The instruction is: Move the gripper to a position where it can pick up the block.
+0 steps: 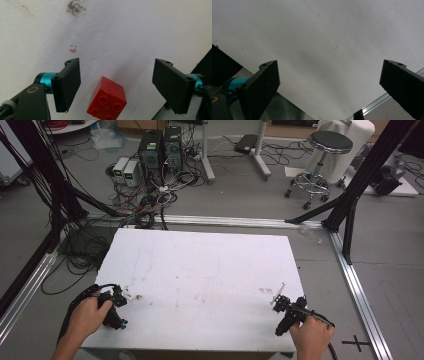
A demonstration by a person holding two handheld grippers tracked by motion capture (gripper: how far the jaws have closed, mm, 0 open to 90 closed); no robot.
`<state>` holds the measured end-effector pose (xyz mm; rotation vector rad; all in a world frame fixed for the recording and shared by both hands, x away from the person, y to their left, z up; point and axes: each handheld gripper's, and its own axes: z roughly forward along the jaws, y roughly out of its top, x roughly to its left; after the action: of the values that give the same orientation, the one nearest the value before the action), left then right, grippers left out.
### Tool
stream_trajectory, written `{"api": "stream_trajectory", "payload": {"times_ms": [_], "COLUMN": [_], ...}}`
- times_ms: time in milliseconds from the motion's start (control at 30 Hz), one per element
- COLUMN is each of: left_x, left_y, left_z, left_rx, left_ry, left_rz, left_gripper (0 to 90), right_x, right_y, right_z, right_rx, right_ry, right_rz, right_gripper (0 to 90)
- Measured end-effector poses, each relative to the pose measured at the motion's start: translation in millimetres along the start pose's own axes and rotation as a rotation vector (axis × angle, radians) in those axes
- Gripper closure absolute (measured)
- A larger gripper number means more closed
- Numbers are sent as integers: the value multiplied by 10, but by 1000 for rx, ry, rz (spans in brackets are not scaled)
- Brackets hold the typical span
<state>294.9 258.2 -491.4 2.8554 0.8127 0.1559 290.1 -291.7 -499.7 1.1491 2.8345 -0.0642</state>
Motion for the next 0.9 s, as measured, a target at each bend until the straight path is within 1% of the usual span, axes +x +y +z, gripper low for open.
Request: {"api": "stream_trajectory", "payload": {"times_ms": [133, 233, 267, 433, 500, 533, 567, 633, 667, 900], "left_x": [1, -6, -2, -8, -4, -6, -6, -13, -7, -6], "left_y": [-3, -5, -2, 2, 2, -4, -4, -5, -7, -10], "left_z": [-14, -15, -22, -21, -20, -11, -11, 2, -3, -20], "left_rx": [-3, -7, -9, -11, -20, -23, -23, -21, -15, -24], "left_ry": [9, 5, 6, 6, 4, -14, -14, -6, 6, 4], "left_rz": [1, -4, 2, 1, 3, 9, 9, 14, 18, 19], "left_gripper": [231, 231, 231, 231, 231, 231, 231, 232, 232, 232], "right_x": [3, 5, 5, 8, 11, 13, 13, 12, 9, 13], "right_y": [0, -3, -4, -2, 2, 2, 2, 5, 13, 19], "right_z": [-5, -8, -12, -17, -14, -13, -13, -9, -6, 4], "right_rx": [-3, -3, -3, -4, -7, -8, -8, -6, -4, -1], "right_ry": [0, 2, 0, 2, 1, 4, 4, 3, 4, 6], "right_rz": [-1, 0, 1, -2, -2, -1, -1, -4, -7, -13], "right_gripper": [20, 21, 20, 20, 20, 21, 21, 20, 20, 20]}}
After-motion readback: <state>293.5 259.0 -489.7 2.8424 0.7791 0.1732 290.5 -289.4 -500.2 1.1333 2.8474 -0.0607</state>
